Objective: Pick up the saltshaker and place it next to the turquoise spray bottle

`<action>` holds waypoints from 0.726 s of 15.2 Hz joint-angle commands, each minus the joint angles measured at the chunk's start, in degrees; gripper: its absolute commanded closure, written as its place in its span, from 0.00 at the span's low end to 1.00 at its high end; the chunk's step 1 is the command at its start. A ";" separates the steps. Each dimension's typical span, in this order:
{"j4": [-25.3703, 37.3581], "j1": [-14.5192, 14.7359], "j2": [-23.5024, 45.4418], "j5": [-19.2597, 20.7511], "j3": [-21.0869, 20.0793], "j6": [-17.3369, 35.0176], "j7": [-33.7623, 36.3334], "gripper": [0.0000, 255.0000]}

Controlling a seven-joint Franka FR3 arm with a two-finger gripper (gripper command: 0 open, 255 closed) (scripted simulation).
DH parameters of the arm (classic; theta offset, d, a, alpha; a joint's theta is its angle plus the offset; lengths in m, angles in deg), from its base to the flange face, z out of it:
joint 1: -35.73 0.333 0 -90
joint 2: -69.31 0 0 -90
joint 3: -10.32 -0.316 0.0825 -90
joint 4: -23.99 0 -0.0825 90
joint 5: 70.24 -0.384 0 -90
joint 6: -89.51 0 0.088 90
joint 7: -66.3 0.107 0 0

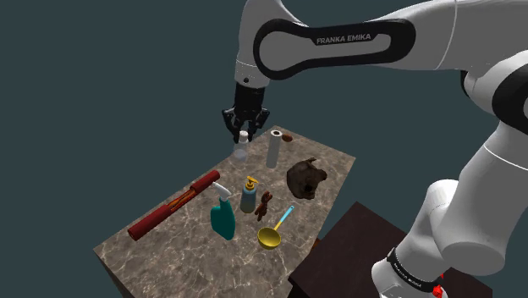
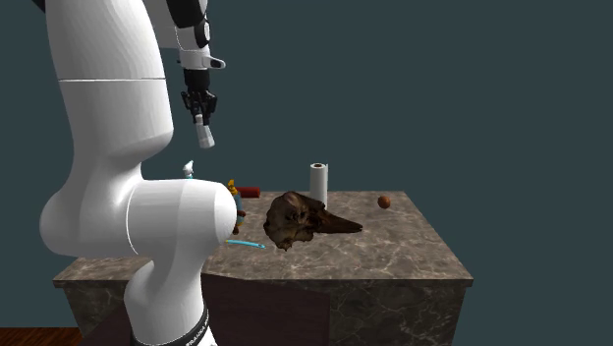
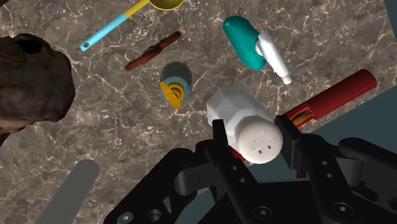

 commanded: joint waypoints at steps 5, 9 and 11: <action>-3.11 0.19 0.89 0.02 -0.18 4.04 0.24 1.00; -5.64 0.21 1.35 0.00 -0.20 7.03 0.12 1.00; -6.82 0.22 1.66 -0.01 -0.20 8.52 0.07 1.00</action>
